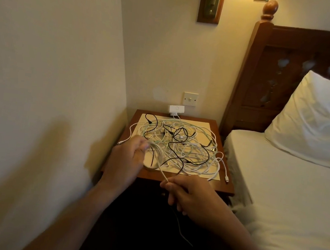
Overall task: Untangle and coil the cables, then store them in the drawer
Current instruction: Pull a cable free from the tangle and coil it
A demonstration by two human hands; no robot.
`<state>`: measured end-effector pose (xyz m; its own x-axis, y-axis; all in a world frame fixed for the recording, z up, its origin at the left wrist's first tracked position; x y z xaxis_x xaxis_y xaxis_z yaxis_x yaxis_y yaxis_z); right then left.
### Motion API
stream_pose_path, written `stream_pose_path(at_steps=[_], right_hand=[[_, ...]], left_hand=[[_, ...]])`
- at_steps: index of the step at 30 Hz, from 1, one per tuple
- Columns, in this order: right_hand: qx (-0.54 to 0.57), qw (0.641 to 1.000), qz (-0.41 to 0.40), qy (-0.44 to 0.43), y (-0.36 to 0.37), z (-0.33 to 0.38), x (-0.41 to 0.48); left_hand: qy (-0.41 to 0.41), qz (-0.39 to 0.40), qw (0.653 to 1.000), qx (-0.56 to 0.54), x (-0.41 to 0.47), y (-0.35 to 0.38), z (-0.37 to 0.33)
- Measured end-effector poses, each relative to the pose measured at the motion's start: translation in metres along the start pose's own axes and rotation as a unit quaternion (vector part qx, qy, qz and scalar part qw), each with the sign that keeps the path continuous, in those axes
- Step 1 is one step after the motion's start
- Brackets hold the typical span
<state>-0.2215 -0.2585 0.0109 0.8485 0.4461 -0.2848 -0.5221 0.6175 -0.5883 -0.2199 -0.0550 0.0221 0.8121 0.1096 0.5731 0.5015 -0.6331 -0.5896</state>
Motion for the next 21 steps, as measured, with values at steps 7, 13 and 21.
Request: stream_pose_path(at_steps=[7,13,21], right_hand=[[-0.163,0.981,-0.095,-0.038,-0.009,-0.018,-0.006],[0.063,0.963,-0.257,-0.047,-0.01,-0.03,0.004],[0.571,0.815,-0.092,0.042,0.02,-0.017,0.012]], left_hand=[[-0.144,-0.009,0.976,-0.163,-0.01,0.004,0.02],[-0.263,-0.033,0.847,-0.461,-0.027,0.018,-0.016],[-0.219,-0.028,0.908,-0.357,-0.038,0.035,-0.028]])
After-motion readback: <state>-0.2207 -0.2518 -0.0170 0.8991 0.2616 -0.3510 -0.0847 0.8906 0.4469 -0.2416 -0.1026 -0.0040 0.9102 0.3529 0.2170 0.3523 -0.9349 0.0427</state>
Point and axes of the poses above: each hand's wrist, its own x-axis towards the middle knuckle, its own y-axis out of the palm, z = x × y, the point moved 4 cm from there along x, towards the middle knuckle, and after that the axes turned 15 degrees about y, right-handed, at the moved point
